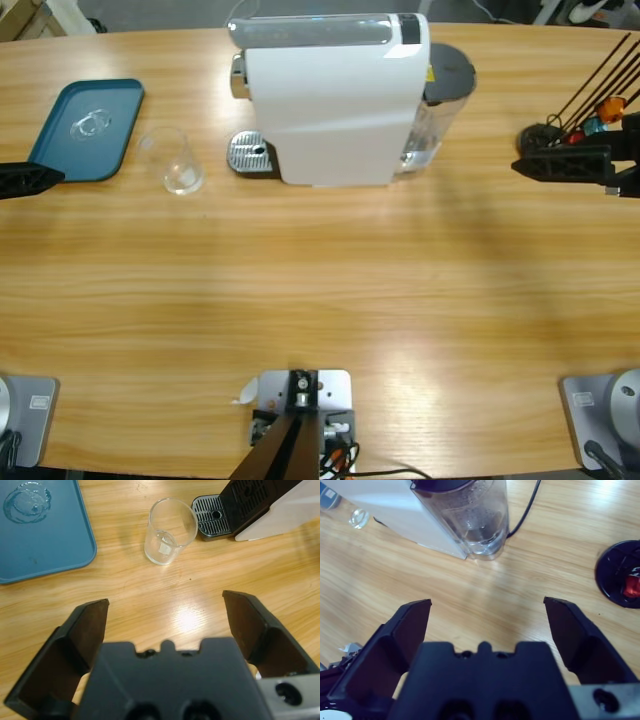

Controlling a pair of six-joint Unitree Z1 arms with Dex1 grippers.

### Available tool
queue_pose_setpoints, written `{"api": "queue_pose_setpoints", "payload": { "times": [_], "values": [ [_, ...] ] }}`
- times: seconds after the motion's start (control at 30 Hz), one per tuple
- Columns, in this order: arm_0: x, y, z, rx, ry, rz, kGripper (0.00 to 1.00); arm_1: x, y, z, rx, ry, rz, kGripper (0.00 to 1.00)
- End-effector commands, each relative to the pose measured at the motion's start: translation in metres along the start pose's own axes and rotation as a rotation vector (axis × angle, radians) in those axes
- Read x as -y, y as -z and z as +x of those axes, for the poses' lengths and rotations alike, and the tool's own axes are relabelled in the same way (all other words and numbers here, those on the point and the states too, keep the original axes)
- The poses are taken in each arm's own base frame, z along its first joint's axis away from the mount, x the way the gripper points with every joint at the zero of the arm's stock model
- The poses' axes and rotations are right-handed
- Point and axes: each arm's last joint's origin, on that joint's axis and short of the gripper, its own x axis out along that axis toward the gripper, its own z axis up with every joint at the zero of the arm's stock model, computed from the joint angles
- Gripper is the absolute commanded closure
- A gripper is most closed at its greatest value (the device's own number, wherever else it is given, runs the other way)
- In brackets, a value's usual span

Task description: Pour coffee

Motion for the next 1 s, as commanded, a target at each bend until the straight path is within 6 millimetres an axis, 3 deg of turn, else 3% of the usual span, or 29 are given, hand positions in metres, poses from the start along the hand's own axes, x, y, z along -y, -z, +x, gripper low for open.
{"api": "queue_pose_setpoints", "payload": {
  "times": [0.03,0.23,0.3,0.33,0.47,0.7,1.0],
  "values": [
    [0.001,0.006,-0.011,0.049,0.027,0.017,0.009,0.003,0.009,0.011,-0.049,0.013,0.018,0.013],
    [0.016,-0.02,-0.03,0.162,0.164,0.076,0.014,0.003,0.008,0.012,-0.054,0.012,0.019,0.018],
    [0.023,-0.037,-0.031,0.193,0.233,0.089,0.172,0.003,0.008,0.013,-0.056,0.013,0.019,0.027],
    [0.026,-0.044,-0.027,0.188,0.268,0.076,0.184,0.003,0.007,0.014,-0.058,0.013,0.02,0.027],
    [0.029,-0.073,0.006,0.139,0.442,-0.101,0.174,0.003,0.006,0.016,-0.069,0.014,0.021,0.027],
    [0.003,-0.102,0.068,0.048,0.586,-0.372,0.174,0.003,0.006,0.017,-0.071,0.014,0.021,0.028],
    [0.004,-0.116,0.111,-0.083,0.788,-0.533,0.174,0.003,0.006,0.016,-0.067,0.015,0.02,0.032]
  ]
}}
